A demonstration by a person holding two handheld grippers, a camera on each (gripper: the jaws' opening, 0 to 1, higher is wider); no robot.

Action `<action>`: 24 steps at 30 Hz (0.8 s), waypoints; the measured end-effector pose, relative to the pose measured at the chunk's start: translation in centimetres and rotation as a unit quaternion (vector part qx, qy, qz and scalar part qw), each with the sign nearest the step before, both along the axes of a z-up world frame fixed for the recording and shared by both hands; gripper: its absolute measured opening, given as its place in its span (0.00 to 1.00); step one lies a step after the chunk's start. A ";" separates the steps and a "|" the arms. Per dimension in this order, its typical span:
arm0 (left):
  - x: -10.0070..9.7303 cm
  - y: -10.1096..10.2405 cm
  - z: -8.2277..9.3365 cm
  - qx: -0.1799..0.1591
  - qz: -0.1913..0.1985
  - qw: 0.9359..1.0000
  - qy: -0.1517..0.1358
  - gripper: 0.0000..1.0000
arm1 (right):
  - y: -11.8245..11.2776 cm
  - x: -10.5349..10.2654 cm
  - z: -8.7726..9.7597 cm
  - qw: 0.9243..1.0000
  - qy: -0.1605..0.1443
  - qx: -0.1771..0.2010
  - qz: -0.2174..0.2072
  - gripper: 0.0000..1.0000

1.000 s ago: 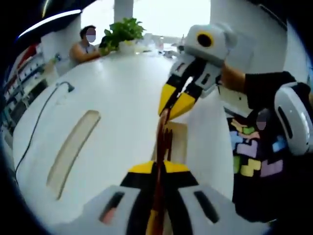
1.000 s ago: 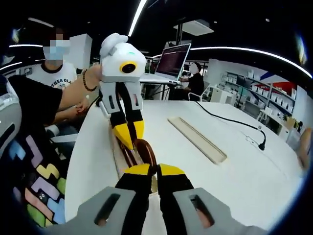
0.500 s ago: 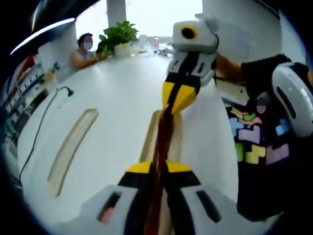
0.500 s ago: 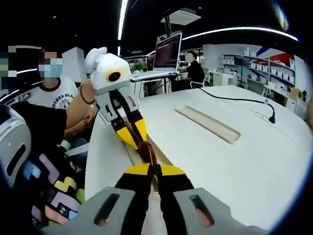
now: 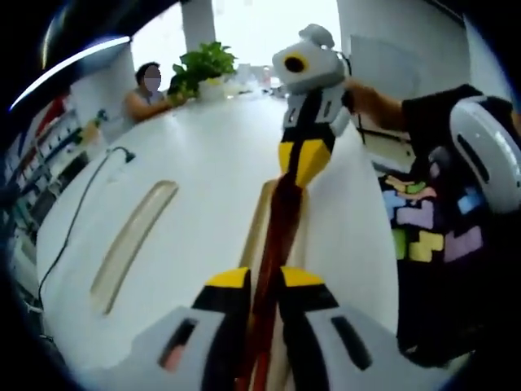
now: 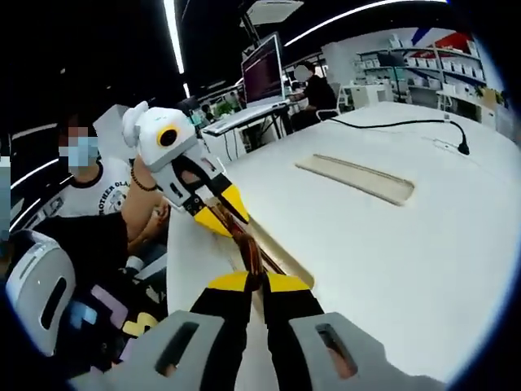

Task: Arrange the utensils inside the cutlery case until each visible utensil rests in its matching compartment.

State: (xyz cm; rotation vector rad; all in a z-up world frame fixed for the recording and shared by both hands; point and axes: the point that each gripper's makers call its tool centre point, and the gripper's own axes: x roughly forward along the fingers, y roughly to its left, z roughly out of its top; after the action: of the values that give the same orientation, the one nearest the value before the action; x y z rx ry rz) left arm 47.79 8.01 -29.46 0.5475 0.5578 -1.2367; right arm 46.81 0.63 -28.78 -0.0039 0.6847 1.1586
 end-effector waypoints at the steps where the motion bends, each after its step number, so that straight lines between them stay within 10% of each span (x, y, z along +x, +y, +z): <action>1: 0.1 0.1 0.0 -0.001 0.003 1.000 -0.001 0.13 | 0.1 0.0 -0.1 1.000 0.006 0.002 -0.003 0.04; 10: 0.2 0.5 0.3 -0.004 0.014 1.000 -0.007 0.13 | 0.0 -0.7 -0.9 0.999 0.044 0.007 0.002 0.06; 24: 0.2 0.5 0.7 -0.019 0.023 1.000 -0.009 0.13 | 0.8 -0.6 0.3 1.000 0.016 0.007 -0.009 0.08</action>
State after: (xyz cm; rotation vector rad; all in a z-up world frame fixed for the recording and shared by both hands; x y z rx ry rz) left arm 47.95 8.54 -28.77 0.5113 0.5271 -1.1957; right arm 46.19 1.41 -28.46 0.0328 0.7024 1.1482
